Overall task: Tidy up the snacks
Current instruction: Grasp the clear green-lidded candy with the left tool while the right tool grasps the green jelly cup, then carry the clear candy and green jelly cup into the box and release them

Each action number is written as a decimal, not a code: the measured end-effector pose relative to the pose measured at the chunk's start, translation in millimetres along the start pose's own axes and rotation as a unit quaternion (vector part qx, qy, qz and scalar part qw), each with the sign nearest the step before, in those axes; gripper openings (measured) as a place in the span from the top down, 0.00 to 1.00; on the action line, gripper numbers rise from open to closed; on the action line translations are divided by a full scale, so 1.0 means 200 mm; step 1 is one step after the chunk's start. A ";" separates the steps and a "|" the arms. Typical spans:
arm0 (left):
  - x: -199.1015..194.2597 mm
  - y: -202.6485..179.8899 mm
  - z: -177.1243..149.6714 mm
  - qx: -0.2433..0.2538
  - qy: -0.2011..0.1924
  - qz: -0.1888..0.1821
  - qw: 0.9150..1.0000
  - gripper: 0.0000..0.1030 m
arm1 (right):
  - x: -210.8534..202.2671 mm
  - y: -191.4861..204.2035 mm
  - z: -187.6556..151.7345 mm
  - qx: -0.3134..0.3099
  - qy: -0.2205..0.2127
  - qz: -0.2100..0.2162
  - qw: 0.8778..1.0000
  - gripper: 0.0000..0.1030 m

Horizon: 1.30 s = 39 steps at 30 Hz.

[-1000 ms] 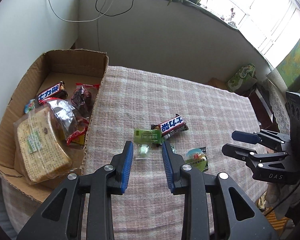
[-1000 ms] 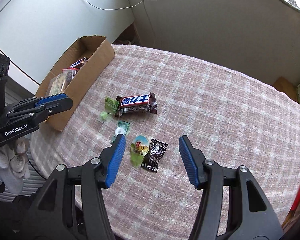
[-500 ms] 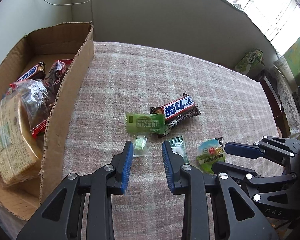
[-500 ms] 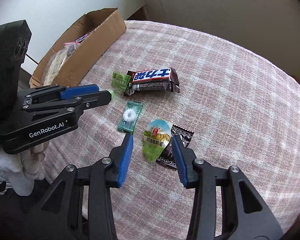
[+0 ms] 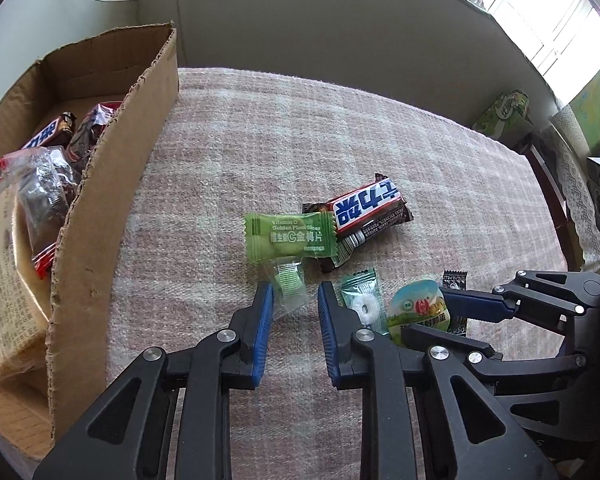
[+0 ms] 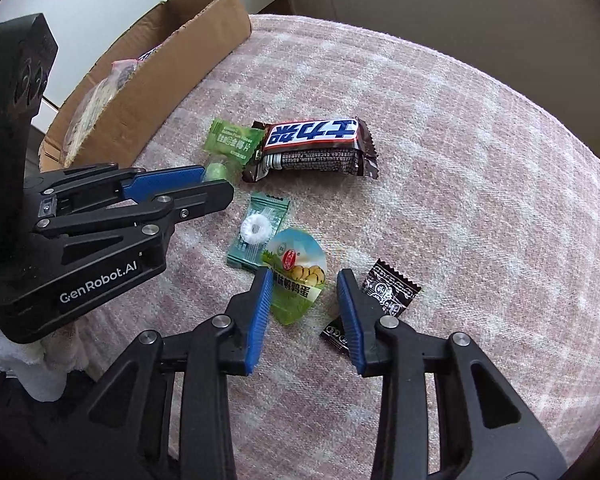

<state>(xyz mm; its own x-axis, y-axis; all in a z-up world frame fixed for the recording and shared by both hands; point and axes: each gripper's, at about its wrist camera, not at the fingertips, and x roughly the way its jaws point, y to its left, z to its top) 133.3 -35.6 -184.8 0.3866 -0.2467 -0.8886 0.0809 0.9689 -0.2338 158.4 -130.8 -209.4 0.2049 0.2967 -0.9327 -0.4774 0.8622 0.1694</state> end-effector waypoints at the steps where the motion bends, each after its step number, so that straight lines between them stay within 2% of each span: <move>1: 0.00 0.00 0.00 0.001 -0.001 0.001 1.000 0.79 | 0.01 0.00 0.01 0.000 0.000 -0.001 1.000 0.64; 5: 0.00 0.00 0.00 0.003 -0.008 0.005 1.000 0.80 | 0.02 0.03 0.03 -0.010 -0.005 -0.014 1.000 0.63; 6: 0.00 0.00 0.00 0.003 -0.009 0.006 1.000 0.80 | 0.02 0.04 0.04 -0.014 -0.006 -0.014 1.000 0.65; 7: 0.00 0.00 0.00 0.002 -0.010 0.005 1.000 0.80 | 0.02 0.04 0.04 -0.016 -0.007 -0.014 1.000 0.74; 18: -0.09 0.04 -0.06 -0.012 -0.010 -0.015 1.000 0.80 | -0.06 0.00 0.02 0.002 -0.018 -0.002 1.000 0.75; 25: -0.24 0.09 -0.07 -0.029 -0.030 -0.030 0.999 0.80 | -0.19 -0.03 0.00 0.013 -0.042 0.001 0.999 0.75; 31: -0.38 0.15 -0.04 -0.045 -0.055 -0.027 0.997 0.80 | -0.29 -0.01 0.08 0.014 -0.068 0.012 0.998 0.75; 39: -0.51 0.31 0.05 -0.066 -0.092 -0.001 0.994 0.80 | -0.36 0.11 0.28 -0.005 -0.094 0.028 0.995 0.75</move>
<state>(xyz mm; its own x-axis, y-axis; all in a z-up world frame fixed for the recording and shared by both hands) 108.5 49.6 -104.7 0.5496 -0.2283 -0.8036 -0.0357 0.9546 -0.2956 180.1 -110.8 -120.6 0.3341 0.4170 -0.8453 -0.5009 0.8382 0.2156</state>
